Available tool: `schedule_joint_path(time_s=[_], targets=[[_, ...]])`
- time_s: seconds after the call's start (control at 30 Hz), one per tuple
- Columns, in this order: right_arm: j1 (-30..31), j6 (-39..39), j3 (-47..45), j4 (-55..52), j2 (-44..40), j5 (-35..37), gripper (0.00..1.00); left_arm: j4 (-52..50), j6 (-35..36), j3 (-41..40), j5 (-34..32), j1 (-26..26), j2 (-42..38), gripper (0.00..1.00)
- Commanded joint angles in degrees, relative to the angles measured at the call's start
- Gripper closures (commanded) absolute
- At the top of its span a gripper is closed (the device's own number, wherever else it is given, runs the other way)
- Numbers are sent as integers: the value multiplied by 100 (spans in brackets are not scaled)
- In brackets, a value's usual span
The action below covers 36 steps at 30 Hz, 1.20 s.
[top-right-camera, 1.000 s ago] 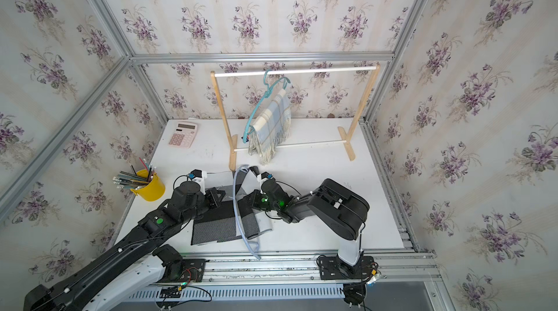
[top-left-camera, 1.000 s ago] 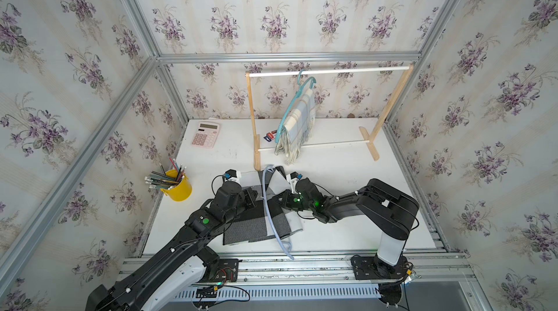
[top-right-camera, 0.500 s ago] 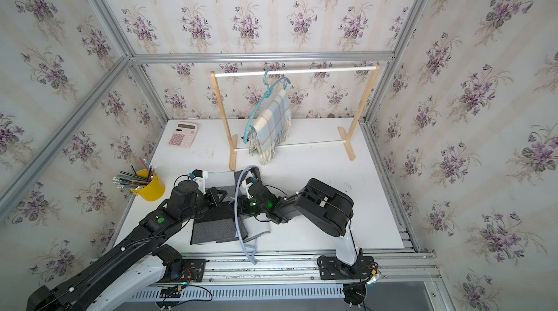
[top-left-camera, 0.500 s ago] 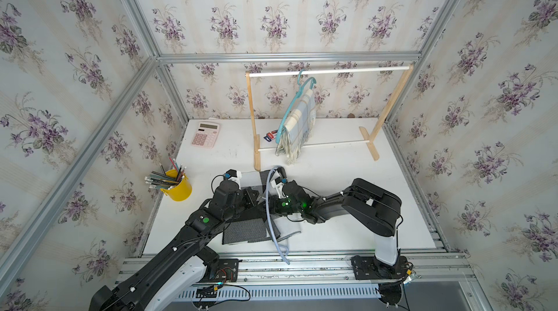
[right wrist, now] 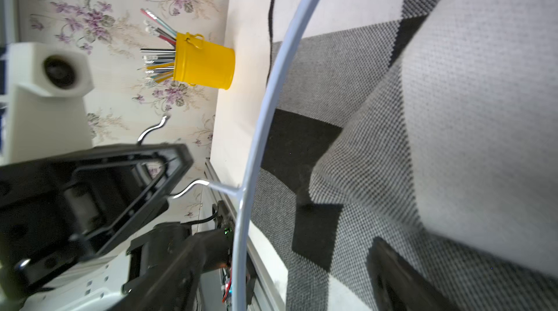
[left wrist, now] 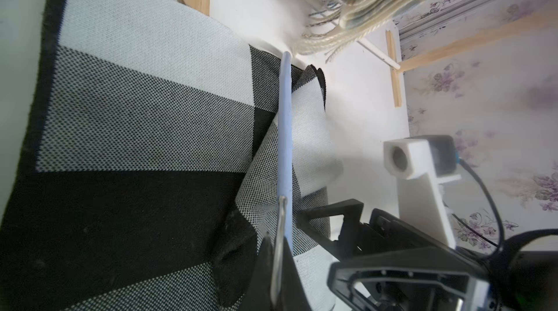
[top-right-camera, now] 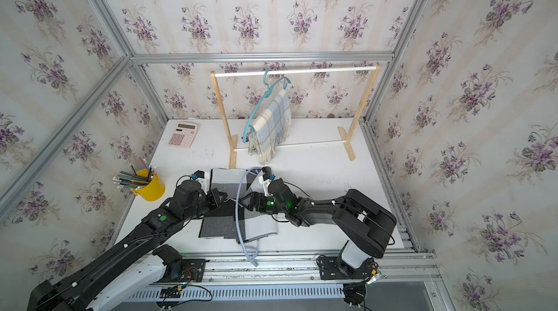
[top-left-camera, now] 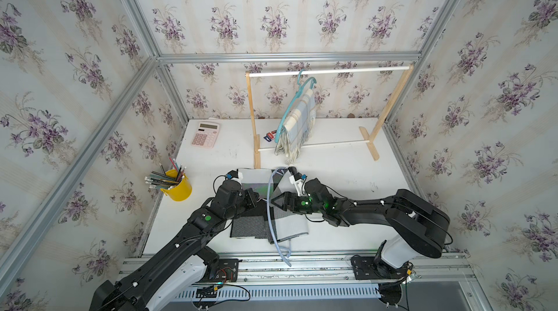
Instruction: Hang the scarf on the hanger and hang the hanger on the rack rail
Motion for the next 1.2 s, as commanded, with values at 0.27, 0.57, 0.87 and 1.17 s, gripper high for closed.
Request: schedule_joint_path(time_s=[0.27, 0.57, 0.87, 1.17], targets=[[-903, 0, -248, -591, -567, 1004, 15, -41, 426, 471, 177, 0, 371, 100], [-1210, -123, 395, -777, 361, 822, 16, 104, 517, 819, 407, -1, 807, 100], [-965, -59, 533, -363, 397, 329, 82, 138, 546, 863, 438, -2, 861, 100], [-660, 628, 895, 584, 921, -308, 100, 567, 472, 882, 736, -12, 883, 100]])
